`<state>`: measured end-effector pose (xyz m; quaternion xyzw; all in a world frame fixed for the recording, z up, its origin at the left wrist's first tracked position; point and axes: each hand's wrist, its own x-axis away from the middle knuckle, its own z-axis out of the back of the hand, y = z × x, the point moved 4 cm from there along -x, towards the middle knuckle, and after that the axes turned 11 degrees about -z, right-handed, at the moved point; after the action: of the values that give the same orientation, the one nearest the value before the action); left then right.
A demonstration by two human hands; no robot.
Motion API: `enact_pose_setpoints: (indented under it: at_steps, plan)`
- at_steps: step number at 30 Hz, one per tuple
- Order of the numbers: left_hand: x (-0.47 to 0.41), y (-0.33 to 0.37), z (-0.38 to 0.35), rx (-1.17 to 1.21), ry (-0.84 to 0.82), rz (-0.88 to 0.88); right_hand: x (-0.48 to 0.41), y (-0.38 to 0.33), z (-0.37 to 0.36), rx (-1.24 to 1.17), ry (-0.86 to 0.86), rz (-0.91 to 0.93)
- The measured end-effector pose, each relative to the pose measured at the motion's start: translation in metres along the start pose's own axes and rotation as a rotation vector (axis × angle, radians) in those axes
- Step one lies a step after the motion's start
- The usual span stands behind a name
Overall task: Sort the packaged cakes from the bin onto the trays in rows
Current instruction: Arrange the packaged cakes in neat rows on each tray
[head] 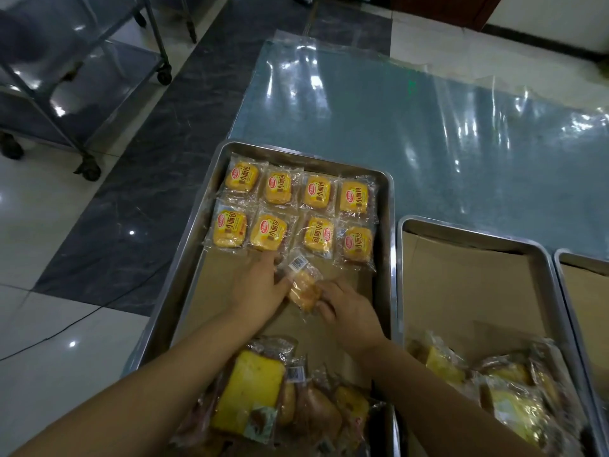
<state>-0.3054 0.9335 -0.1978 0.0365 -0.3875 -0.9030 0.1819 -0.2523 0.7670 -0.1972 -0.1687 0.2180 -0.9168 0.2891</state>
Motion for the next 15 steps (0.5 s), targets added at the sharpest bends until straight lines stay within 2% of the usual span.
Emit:
enact_pose_setpoints:
  at_steps: [4, 6, 9, 11, 13, 15]
  plan:
    - [0.005, 0.005, 0.009, 0.215, -0.056, 0.039, 0.003, -0.005, 0.003, -0.163, 0.057, -0.138]
    - [0.008, 0.006, 0.021, 0.265, -0.053, -0.019, 0.002, -0.012, 0.005, -0.356, 0.061, -0.243]
    - [0.014, 0.008, 0.047, 0.223, 0.015, -0.194, -0.003, -0.028, 0.000, -0.872, -0.025, -0.447]
    - [0.021, 0.006, 0.061, 0.137, 0.026, -0.318, -0.007, -0.042, -0.008, -1.097, -0.136, -0.543]
    - [0.030, -0.004, 0.069, 0.053, -0.017, -0.384, -0.008, -0.057, -0.019, -1.196, -0.233, -0.598]
    - [0.041, -0.018, 0.072, 0.019, -0.087, -0.395, -0.009, -0.067, -0.028, -1.142, -0.256, -0.621]
